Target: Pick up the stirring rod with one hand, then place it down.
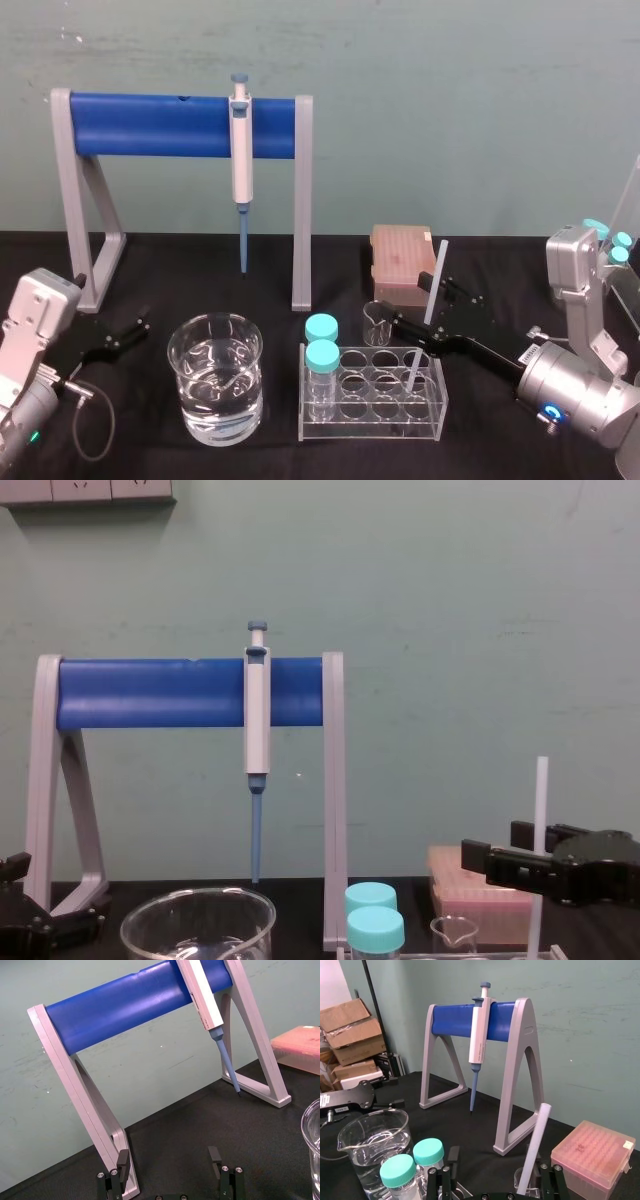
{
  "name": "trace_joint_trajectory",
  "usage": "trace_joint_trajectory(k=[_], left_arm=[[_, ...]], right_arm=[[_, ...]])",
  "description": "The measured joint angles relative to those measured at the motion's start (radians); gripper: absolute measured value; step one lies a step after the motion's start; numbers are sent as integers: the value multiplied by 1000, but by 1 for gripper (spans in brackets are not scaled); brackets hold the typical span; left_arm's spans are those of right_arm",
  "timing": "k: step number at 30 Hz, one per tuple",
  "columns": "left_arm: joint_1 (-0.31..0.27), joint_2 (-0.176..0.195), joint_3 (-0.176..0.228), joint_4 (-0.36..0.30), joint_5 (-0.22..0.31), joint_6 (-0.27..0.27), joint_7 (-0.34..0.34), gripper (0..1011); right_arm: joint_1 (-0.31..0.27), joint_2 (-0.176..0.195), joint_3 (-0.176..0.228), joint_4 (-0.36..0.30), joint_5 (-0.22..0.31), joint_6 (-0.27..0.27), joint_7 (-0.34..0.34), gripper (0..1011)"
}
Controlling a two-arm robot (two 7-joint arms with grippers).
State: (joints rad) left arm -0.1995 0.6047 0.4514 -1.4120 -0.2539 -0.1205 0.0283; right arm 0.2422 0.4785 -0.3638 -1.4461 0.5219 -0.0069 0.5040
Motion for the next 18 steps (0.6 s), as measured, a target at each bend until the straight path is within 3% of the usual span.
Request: trace_joint_trajectory(k=[7, 18], left_arm=[[0, 0, 0, 0, 0, 0, 0, 1005], [0, 0, 0, 0, 0, 0, 0, 1005]], right_arm=[[-2, 1, 3, 0, 0, -1, 1, 1003], [-11, 3, 9, -6, 3, -1, 0, 1003]])
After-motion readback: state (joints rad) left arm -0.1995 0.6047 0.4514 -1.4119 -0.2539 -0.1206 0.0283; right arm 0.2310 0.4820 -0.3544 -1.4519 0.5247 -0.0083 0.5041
